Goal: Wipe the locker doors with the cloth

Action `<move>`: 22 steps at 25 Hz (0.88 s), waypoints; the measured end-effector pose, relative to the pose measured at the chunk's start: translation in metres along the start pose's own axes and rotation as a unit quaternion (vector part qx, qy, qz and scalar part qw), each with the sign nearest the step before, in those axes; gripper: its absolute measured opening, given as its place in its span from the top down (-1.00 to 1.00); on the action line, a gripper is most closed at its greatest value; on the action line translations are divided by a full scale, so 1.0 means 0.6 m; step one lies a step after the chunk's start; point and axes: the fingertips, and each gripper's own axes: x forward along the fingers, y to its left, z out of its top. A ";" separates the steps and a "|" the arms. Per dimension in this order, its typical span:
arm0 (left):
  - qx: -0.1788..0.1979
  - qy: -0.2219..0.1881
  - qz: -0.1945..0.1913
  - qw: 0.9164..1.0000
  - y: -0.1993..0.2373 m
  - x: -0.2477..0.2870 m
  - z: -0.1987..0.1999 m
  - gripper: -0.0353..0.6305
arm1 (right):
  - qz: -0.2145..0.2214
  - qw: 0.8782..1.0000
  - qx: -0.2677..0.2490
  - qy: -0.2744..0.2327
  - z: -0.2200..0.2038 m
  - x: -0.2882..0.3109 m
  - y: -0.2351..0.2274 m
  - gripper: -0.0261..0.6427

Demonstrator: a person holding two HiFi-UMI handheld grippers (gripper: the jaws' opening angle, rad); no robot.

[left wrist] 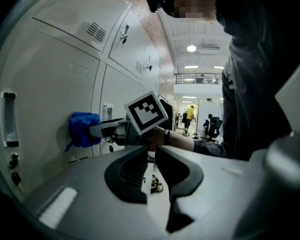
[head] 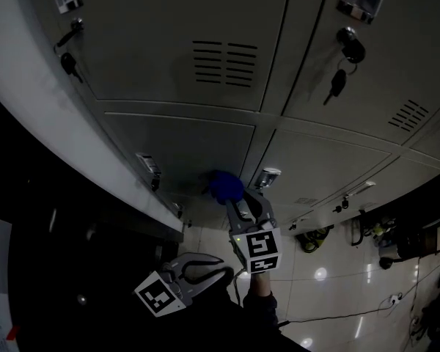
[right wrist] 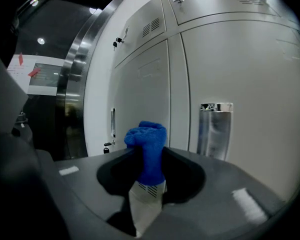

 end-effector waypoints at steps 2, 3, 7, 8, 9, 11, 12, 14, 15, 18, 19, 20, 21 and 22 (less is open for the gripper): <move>0.001 0.002 0.003 1.000 0.010 -0.017 -0.005 0.73 | 0.008 1.000 0.000 0.000 0.001 0.015 0.021 0.57; 0.001 0.004 0.005 1.000 0.016 -0.026 -0.007 0.73 | 0.012 1.000 0.000 0.001 0.001 0.023 0.032 0.57; -0.003 0.006 0.011 1.000 0.041 -0.071 -0.020 0.73 | 0.030 1.000 0.001 0.003 0.004 0.064 0.083 0.57; -0.004 0.007 0.012 1.000 0.048 -0.083 -0.024 0.73 | 0.033 0.999 0.001 0.003 0.005 0.075 0.096 0.57; -0.005 0.008 0.013 1.000 0.055 -0.095 -0.029 0.73 | 0.038 0.999 0.001 0.003 0.005 0.087 0.110 0.57; -0.007 0.014 0.014 1.000 0.067 -0.119 -0.040 0.73 | 0.048 0.999 0.003 0.006 0.001 0.110 0.139 0.57; -0.008 0.015 0.014 1.000 0.073 -0.130 -0.045 0.73 | 0.053 0.999 0.004 0.008 -0.002 0.121 0.153 0.57; -0.009 0.016 0.013 1.000 0.084 -0.152 -0.053 0.73 | 0.064 0.998 0.006 0.013 -0.008 0.143 0.180 0.57; -0.009 0.017 0.013 1.000 0.090 -0.162 -0.057 0.73 | 0.068 0.998 0.007 0.016 -0.012 0.154 0.193 0.57; -0.008 0.025 0.009 1.000 0.107 -0.189 -0.071 0.73 | 0.060 0.998 0.013 0.022 -0.026 0.181 0.213 0.57; -0.008 0.029 0.007 1.000 0.111 -0.195 -0.076 0.73 | 0.053 0.998 0.020 0.021 -0.030 0.186 0.213 0.56; -0.008 0.032 0.004 0.999 0.114 -0.200 -0.080 0.73 | 0.048 0.998 0.028 0.018 -0.033 0.190 0.211 0.57; -0.009 0.035 0.002 0.999 0.116 -0.203 -0.083 0.73 | 0.045 0.998 0.037 0.013 -0.036 0.193 0.209 0.57; -0.009 0.037 0.000 0.999 0.118 -0.205 -0.086 0.73 | 0.044 0.998 0.044 0.008 -0.038 0.194 0.206 0.56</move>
